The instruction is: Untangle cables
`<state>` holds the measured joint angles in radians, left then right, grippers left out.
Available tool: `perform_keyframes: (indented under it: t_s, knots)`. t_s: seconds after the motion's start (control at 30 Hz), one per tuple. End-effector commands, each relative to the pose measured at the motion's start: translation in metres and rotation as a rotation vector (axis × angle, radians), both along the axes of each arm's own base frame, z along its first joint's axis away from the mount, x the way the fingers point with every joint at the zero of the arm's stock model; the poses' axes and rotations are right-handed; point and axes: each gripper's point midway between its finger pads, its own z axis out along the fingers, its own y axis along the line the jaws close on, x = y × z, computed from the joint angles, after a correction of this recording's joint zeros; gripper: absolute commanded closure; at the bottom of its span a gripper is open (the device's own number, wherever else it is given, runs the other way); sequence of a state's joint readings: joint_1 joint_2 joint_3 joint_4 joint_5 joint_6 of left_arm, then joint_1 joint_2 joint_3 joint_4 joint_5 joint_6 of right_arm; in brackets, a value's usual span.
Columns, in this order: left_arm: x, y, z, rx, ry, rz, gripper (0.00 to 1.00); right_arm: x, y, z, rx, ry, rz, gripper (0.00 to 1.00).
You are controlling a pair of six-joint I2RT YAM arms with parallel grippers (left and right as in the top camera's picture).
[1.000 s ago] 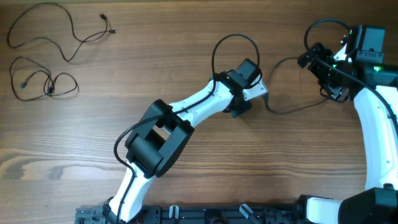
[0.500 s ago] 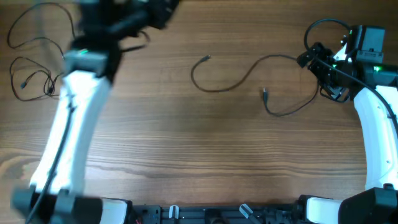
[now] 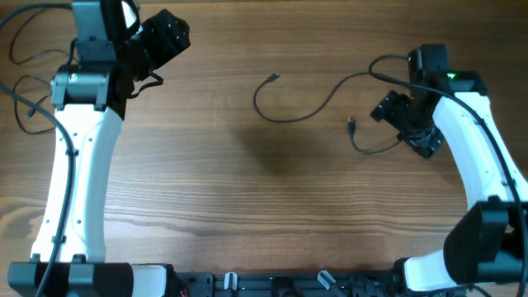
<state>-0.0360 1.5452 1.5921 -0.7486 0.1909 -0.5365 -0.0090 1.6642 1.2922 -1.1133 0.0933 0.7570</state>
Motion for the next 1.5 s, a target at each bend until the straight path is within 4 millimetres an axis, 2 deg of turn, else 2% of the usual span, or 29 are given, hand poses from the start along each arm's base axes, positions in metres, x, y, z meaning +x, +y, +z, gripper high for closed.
perform_keyframes:
  t_s: [0.0, 0.07, 0.17, 0.23, 0.3, 0.37, 0.4, 0.43, 0.5, 0.53, 0.57, 0.6, 0.67, 0.7, 0.73, 0.77, 0.87, 0.9, 0.93, 0.97, 1.03, 1.1, 1.23, 1.3, 1.37, 1.47]
  knots:
    - [0.004, 0.02, -0.005, 0.076, 0.002, 0.077, 0.15, -0.014, -0.015, -0.037, 0.019, 0.035, -0.107, 0.0]
    - [0.005, 0.02, -0.005, 0.077, 0.002, 0.077, 0.14, -0.014, -0.008, -0.052, 0.101, 0.014, -0.121, 0.0]
    - [0.008, 0.02, -0.002, 0.075, -0.015, 0.078, 0.13, 0.004, 0.013, -0.064, 0.203, -0.083, -0.001, 0.01]
    - [0.008, 0.02, -0.001, 0.075, -0.019, 0.078, 0.13, 0.008, 0.012, -0.069, 0.196, -0.102, -0.009, 0.03]
    - [0.008, 0.02, -0.002, 0.075, -0.015, 0.077, 0.13, 0.007, 0.012, -0.079, 0.202, -0.1, -0.057, 0.17]
    - [0.008, 0.02, -0.002, 0.075, -0.015, 0.077, 0.12, 0.003, 0.012, -0.092, 0.207, -0.076, -0.088, 0.19]
    - [0.008, 0.02, -0.002, 0.075, -0.015, 0.077, 0.12, 0.001, 0.012, -0.096, 0.208, -0.065, -0.1, 0.27]
    - [0.008, 0.02, -0.002, 0.075, -0.015, 0.077, 0.12, 0.003, 0.013, -0.099, 0.21, -0.066, -0.099, 0.42]
    - [0.008, 0.02, -0.002, 0.075, -0.015, 0.077, 0.12, 0.012, 0.017, -0.097, 0.237, -0.098, -0.078, 0.85]
    - [0.008, 0.02, -0.002, 0.075, -0.015, 0.077, 0.13, 0.018, 0.022, -0.093, 0.265, -0.121, -0.056, 0.96]
    - [0.008, 0.02, -0.002, 0.075, -0.015, 0.077, 0.13, 0.026, 0.03, -0.085, 0.314, -0.152, -0.02, 0.96]
    - [0.008, 0.02, -0.002, 0.075, -0.015, 0.077, 0.13, 0.038, 0.045, -0.071, 0.392, -0.206, 0.048, 0.96]
    - [0.008, 0.02, -0.002, 0.074, -0.016, 0.077, 0.13, 0.064, 0.087, -0.02, 0.614, -0.365, 0.212, 0.96]
    - [0.008, 0.019, -0.001, 0.07, -0.019, 0.072, 0.12, 0.074, 0.114, 0.019, 0.738, -0.472, 0.311, 0.96]
    - [0.008, 0.013, 0.0, 0.046, -0.022, 0.045, 0.12, 0.08, 0.149, 0.076, 0.889, -0.62, 0.468, 0.96]
    - [0.007, 0.001, 0.002, 0.005, -0.026, -0.005, 0.12, 0.08, 0.174, 0.123, 0.976, -0.721, 0.567, 0.96]
    - [0.006, -0.011, 0.006, -0.042, -0.038, -0.062, 0.11, 0.065, 0.225, 0.228, 1.078, -0.959, 0.787, 0.96]
    - [0.007, -0.011, 0.007, -0.042, -0.043, -0.063, 0.11, 0.048, 0.248, 0.277, 1.121, -1.07, 0.895, 0.96]
    - [0.008, -0.011, 0.008, -0.052, -0.045, -0.056, 0.11, 0.029, 0.267, 0.316, 1.163, -1.159, 0.996, 0.96]
    - [0.008, -0.012, 0.009, -0.058, -0.047, -0.06, 0.1, 0.016, 0.278, 0.336, 1.19, -1.197, 1.05, 0.96]
    - [0.007, -0.019, 0.011, -0.084, -0.051, -0.092, 0.04, -0.007, 0.296, 0.369, 1.238, -1.259, 1.145, 0.96]
    - [0.007, -0.024, 0.014, -0.102, -0.06, -0.116, 0.02, -0.027, 0.31, 0.389, 1.279, -1.283, 1.203, 0.96]
    - [0.011, -0.028, 0.022, -0.053, -0.124, -0.187, 0.0, -0.042, 0.314, 0.406, 1.349, -1.28, 1.215, 0.96]
    - [0.004, -0.049, 0.032, -0.046, -0.192, -0.364, 0.0, -0.047, 0.313, 0.415, 1.378, -1.292, 1.218, 0.96]
    - [-0.012, -0.077, 0.041, -0.065, -0.265, -0.587, 0.0, -0.051, 0.311, 0.421, 1.412, -1.288, 1.206, 0.96]
    - [-0.03, -0.105, 0.031, 0.029, -0.358, -0.859, 0.0, -0.058, 0.308, 0.433, 1.459, -1.299, 1.199, 0.96]
